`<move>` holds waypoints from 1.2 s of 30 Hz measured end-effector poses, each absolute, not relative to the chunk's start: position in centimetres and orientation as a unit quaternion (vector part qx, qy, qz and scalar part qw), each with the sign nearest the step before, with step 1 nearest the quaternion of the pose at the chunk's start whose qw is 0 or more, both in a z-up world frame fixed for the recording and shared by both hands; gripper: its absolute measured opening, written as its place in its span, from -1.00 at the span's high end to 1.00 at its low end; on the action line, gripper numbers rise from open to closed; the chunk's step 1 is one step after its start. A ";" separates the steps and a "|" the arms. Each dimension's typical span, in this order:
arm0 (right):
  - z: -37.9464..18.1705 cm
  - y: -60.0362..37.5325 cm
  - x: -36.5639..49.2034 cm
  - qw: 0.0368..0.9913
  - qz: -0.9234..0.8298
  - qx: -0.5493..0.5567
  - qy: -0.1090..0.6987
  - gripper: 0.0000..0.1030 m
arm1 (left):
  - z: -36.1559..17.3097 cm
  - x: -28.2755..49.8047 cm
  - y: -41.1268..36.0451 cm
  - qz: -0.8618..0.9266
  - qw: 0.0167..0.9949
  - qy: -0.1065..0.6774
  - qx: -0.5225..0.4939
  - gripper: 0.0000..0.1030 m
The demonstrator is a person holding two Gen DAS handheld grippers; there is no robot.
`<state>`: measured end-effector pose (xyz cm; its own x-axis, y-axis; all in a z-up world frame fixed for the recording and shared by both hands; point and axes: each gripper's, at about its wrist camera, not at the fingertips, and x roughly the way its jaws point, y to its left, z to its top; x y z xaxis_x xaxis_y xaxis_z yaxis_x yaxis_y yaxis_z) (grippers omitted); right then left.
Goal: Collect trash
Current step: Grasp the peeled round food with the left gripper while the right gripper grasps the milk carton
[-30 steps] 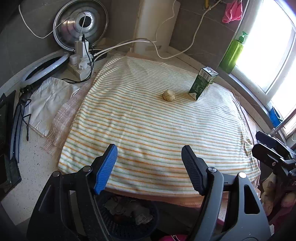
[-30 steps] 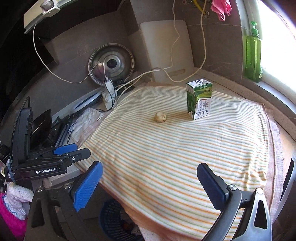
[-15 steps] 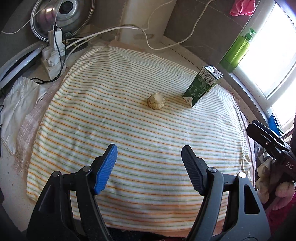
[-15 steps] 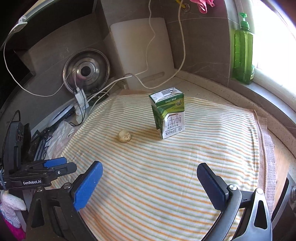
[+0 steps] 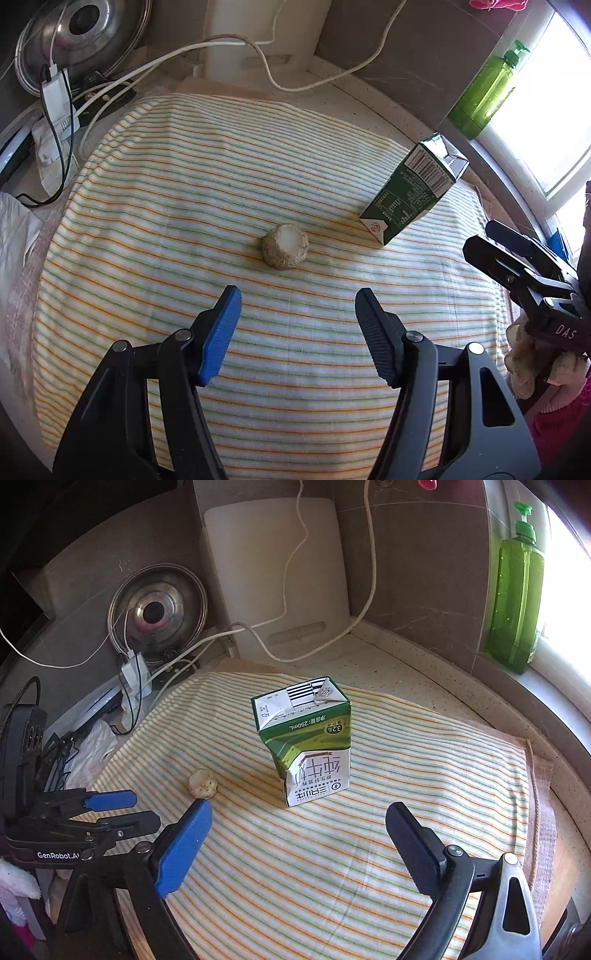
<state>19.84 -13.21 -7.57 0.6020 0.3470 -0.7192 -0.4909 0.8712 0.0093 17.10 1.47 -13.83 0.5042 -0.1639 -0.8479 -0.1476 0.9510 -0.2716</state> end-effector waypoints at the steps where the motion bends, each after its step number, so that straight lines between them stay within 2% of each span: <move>1: -7.7 -13.2 20.2 0.889 0.237 -0.094 0.381 -0.84 | -14.1 17.6 1.4 -0.003 0.852 0.501 -0.155 -0.20; 6: -8.4 -12.6 21.9 0.883 0.245 -0.101 0.386 -0.81 | -15.4 19.6 1.4 0.002 0.843 0.516 -0.149 -0.08; 12: -9.1 -12.0 23.3 0.882 0.246 -0.110 0.387 -0.76 | -16.5 21.3 1.4 0.004 0.837 0.529 -0.142 -0.05; 14: -9.4 -11.8 23.8 0.881 0.246 -0.111 0.389 -0.75 | -16.8 21.7 1.3 0.002 0.834 0.533 -0.141 0.06; 20: -10.1 -11.6 24.5 0.880 0.247 -0.111 0.391 -0.75 | -17.3 22.6 1.2 0.002 0.833 0.536 -0.136 0.07; 23: -10.4 -11.4 25.1 0.878 0.248 -0.111 0.394 -0.74 | -17.4 22.9 1.3 0.003 0.833 0.537 -0.134 0.14; 28: -10.6 -11.0 25.6 0.877 0.249 -0.120 0.394 -0.52 | -17.5 23.3 1.4 0.005 0.834 0.536 -0.131 0.28; 30: -10.6 -10.8 25.8 0.875 0.250 -0.120 0.397 -0.32 | -17.5 23.2 1.5 0.004 0.834 0.536 -0.131 0.29; 33: -10.6 -10.7 25.9 0.875 0.250 -0.121 0.397 -0.19 | -17.4 23.0 1.5 0.006 0.837 0.532 -0.130 0.29; 36: -10.4 -11.0 25.8 0.872 0.258 -0.109 0.401 -0.17 | -17.3 22.6 1.6 0.007 0.838 0.530 -0.131 0.30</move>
